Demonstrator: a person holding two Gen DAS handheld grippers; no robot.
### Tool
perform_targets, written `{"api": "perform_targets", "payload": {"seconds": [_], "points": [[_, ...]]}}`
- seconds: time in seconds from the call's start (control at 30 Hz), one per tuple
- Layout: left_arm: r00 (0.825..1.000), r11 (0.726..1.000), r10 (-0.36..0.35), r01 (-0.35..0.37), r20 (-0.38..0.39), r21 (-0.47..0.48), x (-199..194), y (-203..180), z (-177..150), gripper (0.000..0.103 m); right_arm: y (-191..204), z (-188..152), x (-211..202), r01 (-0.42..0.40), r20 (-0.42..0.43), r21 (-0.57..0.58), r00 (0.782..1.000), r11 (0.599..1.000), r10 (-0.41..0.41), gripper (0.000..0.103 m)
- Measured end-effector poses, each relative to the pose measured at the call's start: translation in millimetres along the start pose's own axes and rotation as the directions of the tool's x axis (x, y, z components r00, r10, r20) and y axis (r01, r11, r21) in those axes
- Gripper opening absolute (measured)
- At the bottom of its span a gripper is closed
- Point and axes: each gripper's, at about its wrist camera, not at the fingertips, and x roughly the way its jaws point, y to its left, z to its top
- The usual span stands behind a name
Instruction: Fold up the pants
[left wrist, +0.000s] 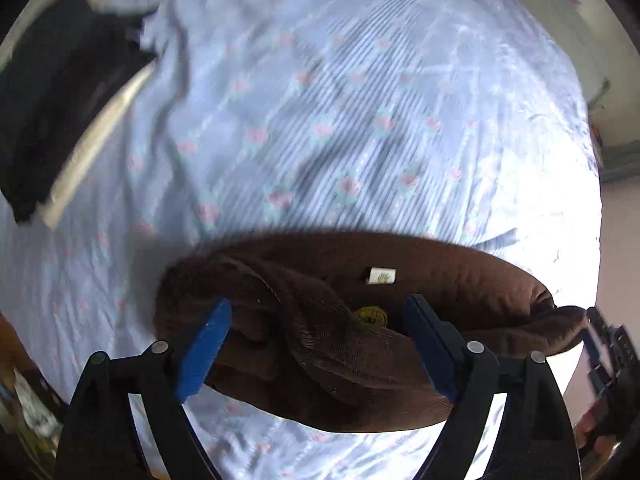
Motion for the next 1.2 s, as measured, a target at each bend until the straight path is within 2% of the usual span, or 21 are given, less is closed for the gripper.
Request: {"api": "perform_targets", "payload": {"seconds": [0.07,0.1,0.13,0.2,0.23,0.3,0.33,0.37,0.43,0.5,0.53,0.63,0.7,0.77,0.83,0.87,0.97,1.03,1.1,1.2], "points": [[0.997,0.990,-0.006,-0.005,0.072,0.141,-25,-7,-2,0.091,7,-1,-22,-0.011,0.053,-0.057,0.998,0.998,0.014,0.054],[0.993,0.976,-0.015,-0.011,0.118,0.216,-37,-11,-3,0.091,8,0,-34,-0.014,0.083,-0.088,0.996,0.996,0.021,0.056],[0.987,0.951,-0.028,-0.023,0.160,0.308,-48,-18,-5,0.093,10,-3,-48,-0.005,0.120,-0.119,0.993,0.993,0.019,0.060],[0.975,0.850,-0.067,-0.056,0.211,0.525,-63,-38,-11,0.096,8,-12,-72,0.029,0.190,-0.165,0.982,0.986,0.003,0.068],[0.974,0.774,-0.094,-0.060,0.208,0.630,-65,-50,-16,0.096,5,-18,-81,0.043,0.209,-0.182,0.978,0.982,-0.004,0.071],[0.980,0.628,-0.136,-0.029,0.146,0.778,-59,-72,-24,0.096,-4,-33,-88,0.072,0.212,-0.192,0.977,0.979,-0.030,0.071],[0.983,0.570,-0.146,-0.005,0.107,0.822,-52,-81,-28,0.096,-10,-42,-87,0.081,0.198,-0.191,0.979,0.978,-0.043,0.071],[0.988,0.523,-0.140,0.015,0.069,0.852,-43,-90,-30,0.095,-18,-51,-85,0.086,0.176,-0.184,0.983,0.979,-0.054,0.071],[0.995,0.472,-0.093,0.022,0.025,0.881,-20,-105,-33,0.095,-36,-71,-75,0.089,0.103,-0.145,0.992,0.985,-0.074,0.071],[0.999,0.458,-0.041,0.033,-0.016,0.889,9,-113,-28,0.095,-54,-92,-64,0.082,0.015,-0.099,0.997,0.992,-0.081,0.071],[0.999,0.461,-0.013,0.038,-0.036,0.886,23,-116,-23,0.092,-60,-102,-60,0.076,-0.017,-0.078,0.997,0.994,-0.077,0.071],[0.992,0.501,0.061,0.062,-0.107,0.863,59,-118,-18,0.086,-73,-125,-51,0.074,-0.087,-0.042,0.993,0.996,-0.078,0.071],[0.985,0.506,0.100,0.072,-0.142,0.860,73,-113,-21,0.072,-75,-136,-47,0.081,-0.115,-0.041,0.990,0.996,-0.086,0.071],[0.981,0.516,0.118,0.072,-0.154,0.854,77,-109,-25,0.037,-73,-140,-44,0.082,-0.128,-0.043,0.988,0.996,-0.087,0.071],[0.978,0.545,0.080,0.120,-0.194,0.830,71,-105,-24,0.027,-70,-141,-43,0.066,-0.136,-0.045,0.988,0.997,-0.071,0.071],[0.978,0.552,0.051,0.141,-0.202,0.822,63,-104,-23,0.023,-67,-141,-43,0.061,-0.135,-0.046,0.989,0.997,-0.067,0.071],[0.990,0.549,-0.039,0.132,-0.133,0.826,34,-105,-13,0.023,-62,-140,-44,0.045,-0.129,-0.051,0.990,0.998,-0.051,0.071],[0.997,0.574,-0.052,0.075,-0.055,0.815,32,-107,1,0.023,-60,-138,-45,0.039,-0.123,-0.049,0.991,0.998,-0.045,0.071],[1.000,0.595,-0.007,0.025,-0.026,0.803,48,-109,14,0.023,-57,-136,-44,0.043,-0.113,-0.053,0.992,0.998,-0.048,0.071],[0.994,0.609,0.095,-0.024,-0.044,0.793,87,-108,15,0.024,-50,-130,-38,0.065,-0.105,-0.079,0.992,0.995,-0.073,0.071]]}}
